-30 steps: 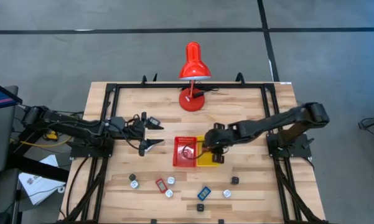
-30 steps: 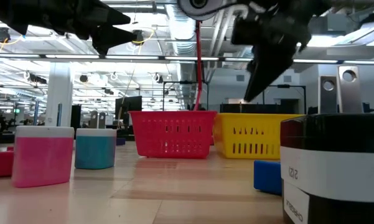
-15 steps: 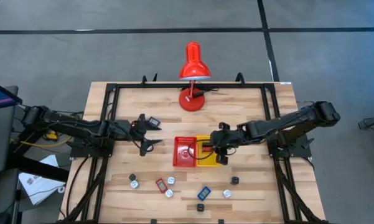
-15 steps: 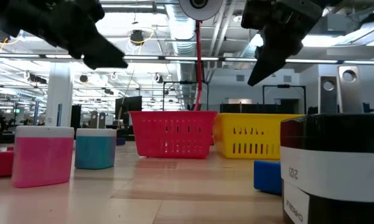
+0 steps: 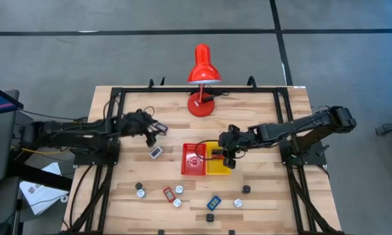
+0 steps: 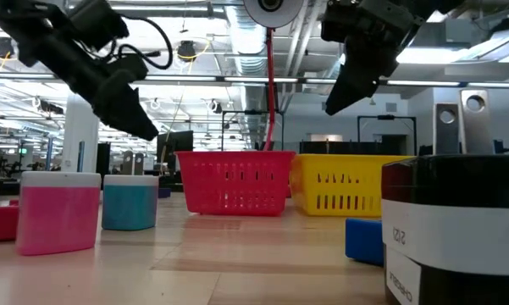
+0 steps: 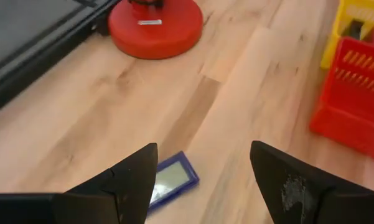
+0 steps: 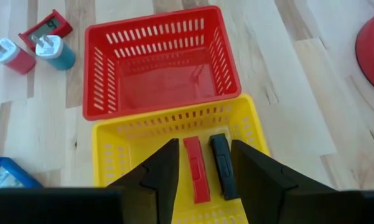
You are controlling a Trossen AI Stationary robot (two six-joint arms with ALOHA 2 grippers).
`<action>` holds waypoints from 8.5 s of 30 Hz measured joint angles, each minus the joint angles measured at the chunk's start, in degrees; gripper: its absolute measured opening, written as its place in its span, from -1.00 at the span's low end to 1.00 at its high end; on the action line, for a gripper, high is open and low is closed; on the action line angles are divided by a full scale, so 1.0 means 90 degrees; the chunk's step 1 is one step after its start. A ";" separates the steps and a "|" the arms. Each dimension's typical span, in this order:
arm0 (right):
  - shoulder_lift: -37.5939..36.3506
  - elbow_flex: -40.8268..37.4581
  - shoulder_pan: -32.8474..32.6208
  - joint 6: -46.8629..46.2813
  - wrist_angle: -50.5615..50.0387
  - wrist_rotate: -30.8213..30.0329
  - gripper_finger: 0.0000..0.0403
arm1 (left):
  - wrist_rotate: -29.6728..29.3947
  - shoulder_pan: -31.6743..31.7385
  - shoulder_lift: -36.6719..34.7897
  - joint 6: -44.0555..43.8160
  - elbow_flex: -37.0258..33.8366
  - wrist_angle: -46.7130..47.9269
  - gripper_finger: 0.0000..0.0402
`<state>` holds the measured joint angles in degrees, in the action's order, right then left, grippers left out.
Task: Pick & Place Office items
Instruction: Put the top blue digital timer into the yellow bin
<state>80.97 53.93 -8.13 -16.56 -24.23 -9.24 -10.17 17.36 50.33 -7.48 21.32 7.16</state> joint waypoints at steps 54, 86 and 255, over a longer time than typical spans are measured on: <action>0.0000 0.0000 0.0137 0.0073 0.0090 0.0018 -0.32 | 0.2184 0.1401 0.2615 0.2399 0.0267 -0.1345 0.78; 0.0000 0.0000 0.0116 0.0053 0.0080 0.0018 -0.33 | 0.1954 0.1568 0.3602 0.2221 0.0656 -0.0060 0.75; 0.0530 0.0245 -0.0578 -0.0442 0.0233 0.0137 -0.77 | 0.0561 -0.2598 -0.0969 0.1449 -0.0503 -0.2163 0.54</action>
<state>85.74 56.14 -13.33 -20.53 -22.13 -8.01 -5.12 -6.02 41.60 5.56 16.80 -12.30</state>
